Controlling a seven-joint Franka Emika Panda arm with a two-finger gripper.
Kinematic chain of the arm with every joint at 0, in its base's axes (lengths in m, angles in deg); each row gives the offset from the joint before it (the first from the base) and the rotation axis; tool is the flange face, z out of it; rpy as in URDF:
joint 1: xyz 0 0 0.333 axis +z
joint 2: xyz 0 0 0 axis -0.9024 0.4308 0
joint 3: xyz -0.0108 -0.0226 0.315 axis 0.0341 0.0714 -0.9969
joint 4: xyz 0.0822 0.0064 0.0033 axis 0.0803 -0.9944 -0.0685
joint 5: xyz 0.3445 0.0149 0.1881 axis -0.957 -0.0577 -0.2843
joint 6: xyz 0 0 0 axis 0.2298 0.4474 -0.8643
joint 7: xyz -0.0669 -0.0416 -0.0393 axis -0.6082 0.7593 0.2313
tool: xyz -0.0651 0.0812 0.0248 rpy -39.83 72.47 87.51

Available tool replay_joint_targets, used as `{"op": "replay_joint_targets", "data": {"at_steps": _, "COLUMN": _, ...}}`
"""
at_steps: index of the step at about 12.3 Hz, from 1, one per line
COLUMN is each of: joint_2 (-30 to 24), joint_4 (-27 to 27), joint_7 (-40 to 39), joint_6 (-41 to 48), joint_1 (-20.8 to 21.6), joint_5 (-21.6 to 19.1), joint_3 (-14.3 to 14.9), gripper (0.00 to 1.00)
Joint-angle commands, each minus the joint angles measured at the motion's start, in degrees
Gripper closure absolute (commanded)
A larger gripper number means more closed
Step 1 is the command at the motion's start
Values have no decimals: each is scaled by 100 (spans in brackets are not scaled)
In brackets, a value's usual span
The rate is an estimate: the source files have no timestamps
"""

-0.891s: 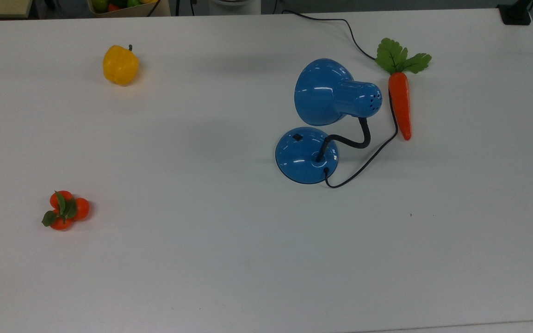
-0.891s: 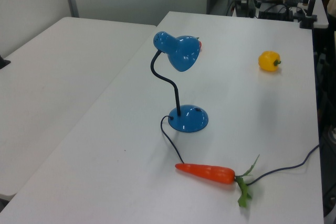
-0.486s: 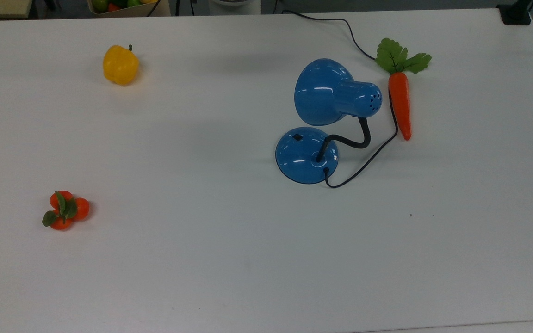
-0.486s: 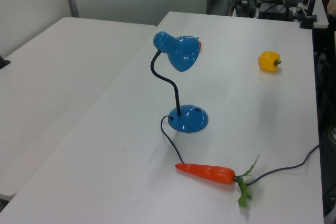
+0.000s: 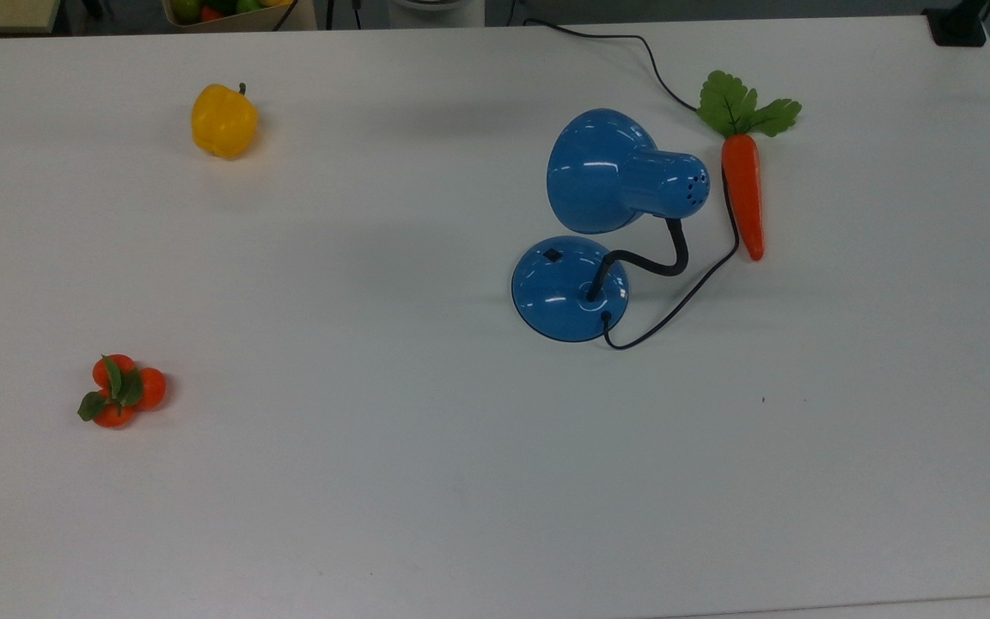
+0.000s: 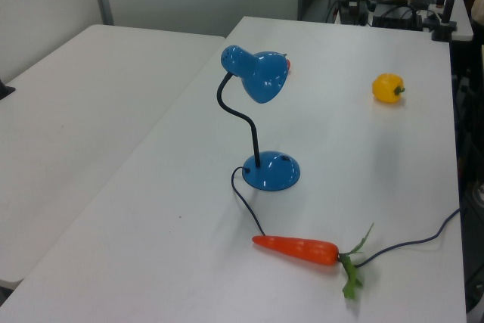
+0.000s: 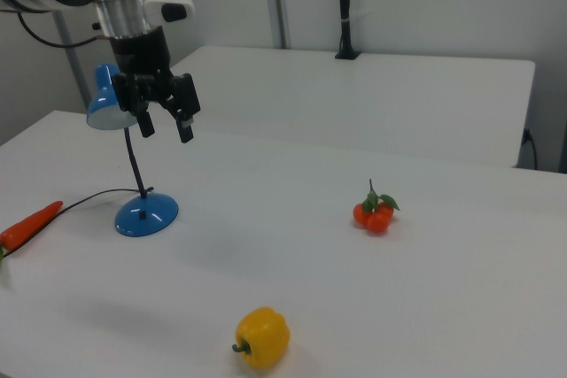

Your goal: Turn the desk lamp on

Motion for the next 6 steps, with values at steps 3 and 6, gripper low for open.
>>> {"op": "replay_joint_targets", "data": {"at_steps": 3, "joint_2": 20, "joint_4": 5, "joint_7": -55, "joint_6": 61, "joint_1": 15, "joint_5": -14, "joint_3": 37, "gripper": 100}}
{"op": "replay_joint_targets", "data": {"at_steps": 6, "joint_2": 20, "joint_4": 5, "joint_7": -55, "joint_6": -10, "joint_1": -3, "joint_5": -40, "joint_3": 37, "gripper": 100}}
